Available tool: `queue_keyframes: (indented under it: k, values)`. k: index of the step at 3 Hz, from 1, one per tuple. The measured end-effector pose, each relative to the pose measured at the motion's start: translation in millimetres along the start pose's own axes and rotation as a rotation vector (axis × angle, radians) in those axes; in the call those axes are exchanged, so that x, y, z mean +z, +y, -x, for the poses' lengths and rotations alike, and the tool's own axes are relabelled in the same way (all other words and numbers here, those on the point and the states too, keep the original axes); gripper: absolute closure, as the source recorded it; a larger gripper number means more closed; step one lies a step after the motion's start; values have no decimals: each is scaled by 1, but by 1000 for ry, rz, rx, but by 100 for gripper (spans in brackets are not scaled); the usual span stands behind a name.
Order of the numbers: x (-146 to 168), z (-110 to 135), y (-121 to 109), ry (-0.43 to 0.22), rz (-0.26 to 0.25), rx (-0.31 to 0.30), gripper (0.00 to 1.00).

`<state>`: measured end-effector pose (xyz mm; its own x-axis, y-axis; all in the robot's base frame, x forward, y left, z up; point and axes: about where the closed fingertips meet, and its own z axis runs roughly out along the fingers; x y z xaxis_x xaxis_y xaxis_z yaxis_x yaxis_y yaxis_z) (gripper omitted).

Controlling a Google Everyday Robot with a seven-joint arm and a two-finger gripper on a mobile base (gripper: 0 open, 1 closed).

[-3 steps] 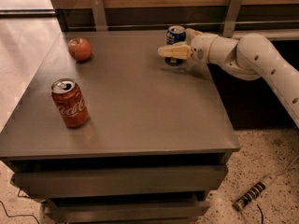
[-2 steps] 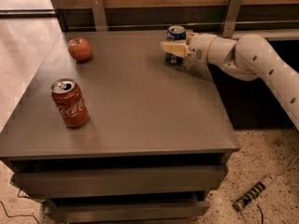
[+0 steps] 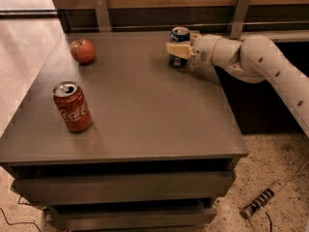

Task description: Move pepsi can near coke can

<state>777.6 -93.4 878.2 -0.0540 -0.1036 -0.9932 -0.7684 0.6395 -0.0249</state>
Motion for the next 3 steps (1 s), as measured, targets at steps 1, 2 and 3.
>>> queue_keyframes:
  k: [1, 2, 3]
  values:
    - [2, 0, 1, 0, 3, 0, 100]
    - [-19, 23, 18, -6, 3, -16, 100]
    - [-45, 42, 38, -8, -1, -40, 100]
